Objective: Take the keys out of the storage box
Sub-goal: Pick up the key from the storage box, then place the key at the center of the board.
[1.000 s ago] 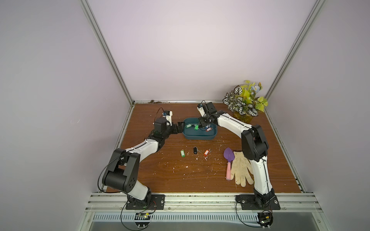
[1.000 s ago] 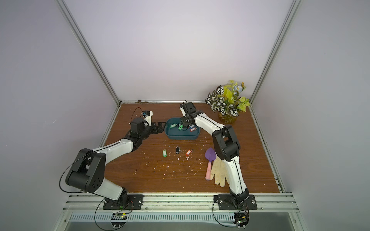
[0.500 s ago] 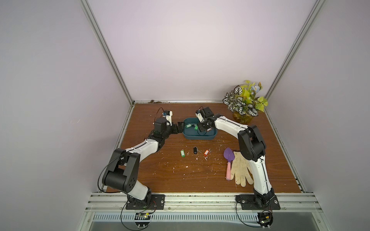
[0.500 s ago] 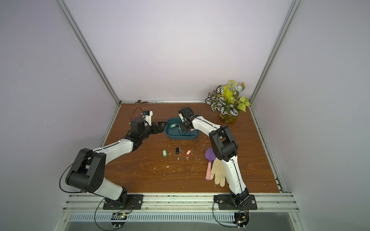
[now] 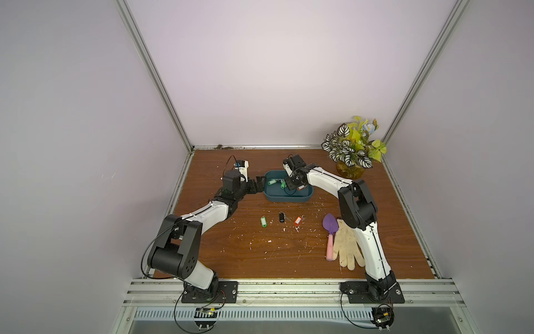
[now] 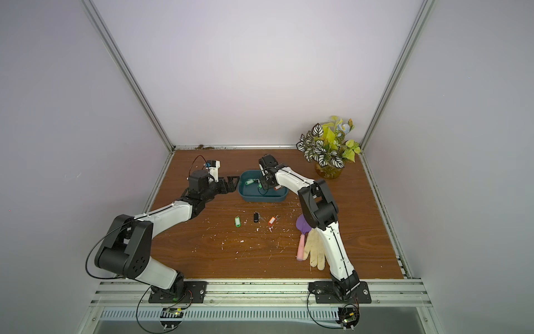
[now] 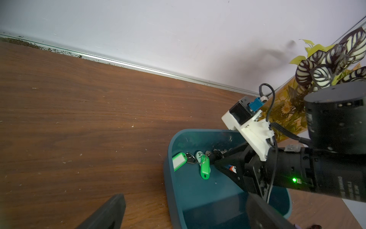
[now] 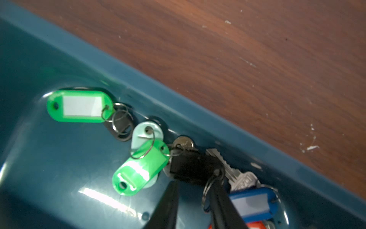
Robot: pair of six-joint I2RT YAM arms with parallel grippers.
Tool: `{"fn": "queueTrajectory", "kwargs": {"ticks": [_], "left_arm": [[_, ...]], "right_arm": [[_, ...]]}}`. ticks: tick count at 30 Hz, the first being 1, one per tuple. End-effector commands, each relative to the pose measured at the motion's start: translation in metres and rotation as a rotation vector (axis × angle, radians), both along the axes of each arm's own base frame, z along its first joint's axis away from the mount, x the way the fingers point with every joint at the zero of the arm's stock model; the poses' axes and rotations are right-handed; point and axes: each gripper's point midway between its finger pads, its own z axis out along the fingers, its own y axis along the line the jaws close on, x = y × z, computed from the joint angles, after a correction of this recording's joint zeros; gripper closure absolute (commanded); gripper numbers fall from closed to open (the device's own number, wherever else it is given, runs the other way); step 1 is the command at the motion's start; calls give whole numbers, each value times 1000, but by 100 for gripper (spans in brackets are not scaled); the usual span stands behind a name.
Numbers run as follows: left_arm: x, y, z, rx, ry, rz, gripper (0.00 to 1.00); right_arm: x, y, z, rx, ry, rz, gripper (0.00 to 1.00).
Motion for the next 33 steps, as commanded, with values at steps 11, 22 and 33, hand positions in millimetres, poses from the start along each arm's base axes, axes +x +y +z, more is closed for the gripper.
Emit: {"fn": "queueTrajectory", "kwargs": {"ticks": [11,22,33], "left_arm": [[5,7,13,11,-29,21,1],[0,-2,25,-40,-63,-20,1],[-7,-42,42,-25,-95,-65,1]], "right_arm": [[18,-3,66,-5,-136,-2,100],[-37,5,160,223,-249,183,100],[-195,-8,146,533,-99,363,100]]}}
